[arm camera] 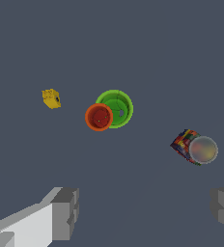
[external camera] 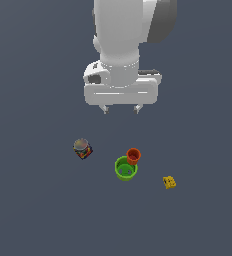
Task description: Pick up a designated object from a clutter of objects.
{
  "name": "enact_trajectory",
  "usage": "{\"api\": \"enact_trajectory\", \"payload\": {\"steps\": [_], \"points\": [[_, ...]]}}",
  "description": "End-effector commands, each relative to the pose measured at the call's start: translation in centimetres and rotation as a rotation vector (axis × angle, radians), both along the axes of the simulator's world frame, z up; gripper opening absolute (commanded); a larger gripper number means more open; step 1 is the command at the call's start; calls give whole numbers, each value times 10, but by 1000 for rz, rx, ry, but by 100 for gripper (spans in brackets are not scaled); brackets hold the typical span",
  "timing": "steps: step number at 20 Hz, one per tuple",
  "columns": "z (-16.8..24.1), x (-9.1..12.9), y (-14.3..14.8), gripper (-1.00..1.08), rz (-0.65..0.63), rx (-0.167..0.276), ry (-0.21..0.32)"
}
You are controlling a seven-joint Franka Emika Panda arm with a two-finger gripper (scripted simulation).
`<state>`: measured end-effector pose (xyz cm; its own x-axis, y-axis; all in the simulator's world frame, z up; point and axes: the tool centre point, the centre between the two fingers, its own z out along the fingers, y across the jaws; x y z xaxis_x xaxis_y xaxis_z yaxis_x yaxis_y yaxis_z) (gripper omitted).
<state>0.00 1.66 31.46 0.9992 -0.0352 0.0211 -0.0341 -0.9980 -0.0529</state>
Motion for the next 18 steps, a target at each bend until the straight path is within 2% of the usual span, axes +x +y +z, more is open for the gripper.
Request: {"api": "enact_trajectory", "payload": {"steps": [1, 9, 18], "points": [[0, 0, 0, 100, 0, 0, 0], [-7, 2, -24, 100, -15, -1, 13], [-17, 4, -32, 100, -49, 0, 15]]}}
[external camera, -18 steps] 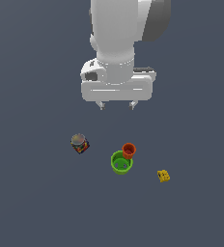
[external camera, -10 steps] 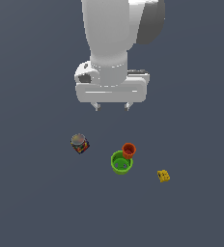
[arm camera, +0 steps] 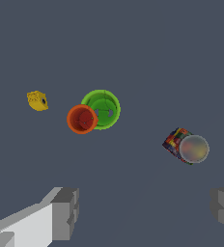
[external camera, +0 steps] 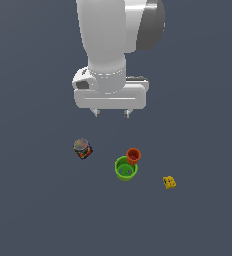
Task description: Pick up a designated object from a clutter of objects.
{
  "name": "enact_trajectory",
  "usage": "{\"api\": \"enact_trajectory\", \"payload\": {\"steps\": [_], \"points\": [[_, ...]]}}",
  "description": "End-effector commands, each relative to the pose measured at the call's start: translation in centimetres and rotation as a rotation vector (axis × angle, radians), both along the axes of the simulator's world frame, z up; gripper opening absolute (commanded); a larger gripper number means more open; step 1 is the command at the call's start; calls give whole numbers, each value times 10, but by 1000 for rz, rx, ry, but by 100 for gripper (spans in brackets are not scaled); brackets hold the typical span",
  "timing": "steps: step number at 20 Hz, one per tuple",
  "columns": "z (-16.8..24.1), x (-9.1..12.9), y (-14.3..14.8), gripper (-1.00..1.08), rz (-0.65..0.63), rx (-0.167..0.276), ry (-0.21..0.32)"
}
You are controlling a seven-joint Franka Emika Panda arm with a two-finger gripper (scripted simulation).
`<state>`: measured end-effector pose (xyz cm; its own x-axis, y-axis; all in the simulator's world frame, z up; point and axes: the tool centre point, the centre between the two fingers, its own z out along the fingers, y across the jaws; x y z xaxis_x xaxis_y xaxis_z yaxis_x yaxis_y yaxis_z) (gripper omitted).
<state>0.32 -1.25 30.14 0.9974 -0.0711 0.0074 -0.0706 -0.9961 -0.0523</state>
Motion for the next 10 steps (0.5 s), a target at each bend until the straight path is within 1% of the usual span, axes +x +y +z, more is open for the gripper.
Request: {"api": "enact_trajectory", "payload": {"steps": [1, 6, 10], "points": [[-8, 1, -6, 100, -26, 1, 2], [-35, 5, -26, 100, -120, 1, 7], [-68, 7, -51, 100, -232, -1, 12]]}}
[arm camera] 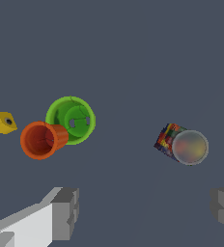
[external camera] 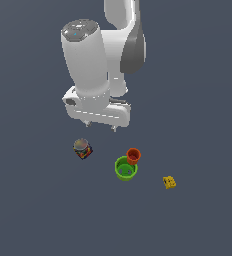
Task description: Pick up a designated object from a clutter of objects.
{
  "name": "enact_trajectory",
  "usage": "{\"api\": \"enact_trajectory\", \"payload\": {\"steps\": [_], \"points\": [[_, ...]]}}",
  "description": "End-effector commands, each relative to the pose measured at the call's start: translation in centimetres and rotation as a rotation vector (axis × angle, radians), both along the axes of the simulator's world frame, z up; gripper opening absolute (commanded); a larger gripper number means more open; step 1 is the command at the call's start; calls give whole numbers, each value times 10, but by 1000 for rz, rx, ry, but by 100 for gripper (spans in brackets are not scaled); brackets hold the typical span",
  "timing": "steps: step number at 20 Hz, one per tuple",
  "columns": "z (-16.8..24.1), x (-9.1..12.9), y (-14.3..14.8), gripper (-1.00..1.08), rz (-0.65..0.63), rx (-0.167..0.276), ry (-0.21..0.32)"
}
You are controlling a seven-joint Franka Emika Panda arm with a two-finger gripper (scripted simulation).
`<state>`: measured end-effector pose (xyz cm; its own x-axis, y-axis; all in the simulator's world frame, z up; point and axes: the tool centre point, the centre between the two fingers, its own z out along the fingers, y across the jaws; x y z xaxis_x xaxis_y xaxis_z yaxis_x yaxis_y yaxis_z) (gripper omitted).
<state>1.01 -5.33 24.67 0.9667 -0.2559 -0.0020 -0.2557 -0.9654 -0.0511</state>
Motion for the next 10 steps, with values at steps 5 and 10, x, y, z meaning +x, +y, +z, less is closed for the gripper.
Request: {"api": "enact_trajectory", "payload": {"steps": [5, 10], "points": [[-64, -4, -50, 100, -222, -12, 12], [-104, -14, -83, 100, -363, -28, 18]]}}
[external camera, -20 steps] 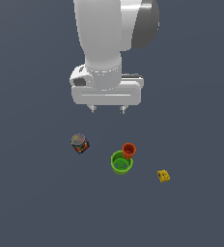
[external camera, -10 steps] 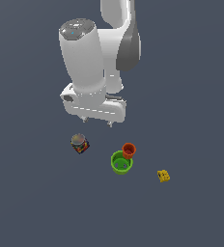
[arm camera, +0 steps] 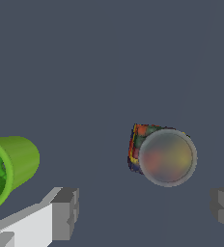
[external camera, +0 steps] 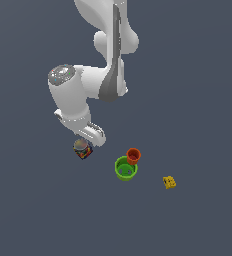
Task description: Pick up a designated object from a clutter of objects.
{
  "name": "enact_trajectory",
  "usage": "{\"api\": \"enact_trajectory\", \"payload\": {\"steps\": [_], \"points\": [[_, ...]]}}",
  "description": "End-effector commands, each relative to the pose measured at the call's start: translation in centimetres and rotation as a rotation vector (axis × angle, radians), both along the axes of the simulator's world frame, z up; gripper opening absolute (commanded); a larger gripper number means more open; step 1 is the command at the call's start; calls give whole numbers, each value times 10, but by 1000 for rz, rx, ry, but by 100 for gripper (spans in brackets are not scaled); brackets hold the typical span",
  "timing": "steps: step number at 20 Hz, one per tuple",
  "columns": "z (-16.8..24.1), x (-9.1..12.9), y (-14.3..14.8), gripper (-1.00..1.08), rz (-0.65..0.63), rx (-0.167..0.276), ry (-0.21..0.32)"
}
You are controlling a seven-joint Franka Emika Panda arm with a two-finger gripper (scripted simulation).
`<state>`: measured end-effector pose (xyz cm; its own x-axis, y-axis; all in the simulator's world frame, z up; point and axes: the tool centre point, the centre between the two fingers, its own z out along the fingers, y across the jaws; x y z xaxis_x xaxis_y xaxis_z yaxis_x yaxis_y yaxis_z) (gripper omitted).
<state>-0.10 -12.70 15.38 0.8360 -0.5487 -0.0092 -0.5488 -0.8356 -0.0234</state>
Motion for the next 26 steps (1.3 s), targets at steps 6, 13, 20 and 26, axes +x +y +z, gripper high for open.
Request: {"api": "enact_trajectory", "payload": {"steps": [6, 13, 20, 26], "points": [[-39, -13, -32, 100, -141, -20, 6], [-45, -16, -37, 100, -161, -23, 8], [-66, -17, -37, 100, -163, -24, 8], [-91, -17, -38, 100, -166, -24, 7]]}}
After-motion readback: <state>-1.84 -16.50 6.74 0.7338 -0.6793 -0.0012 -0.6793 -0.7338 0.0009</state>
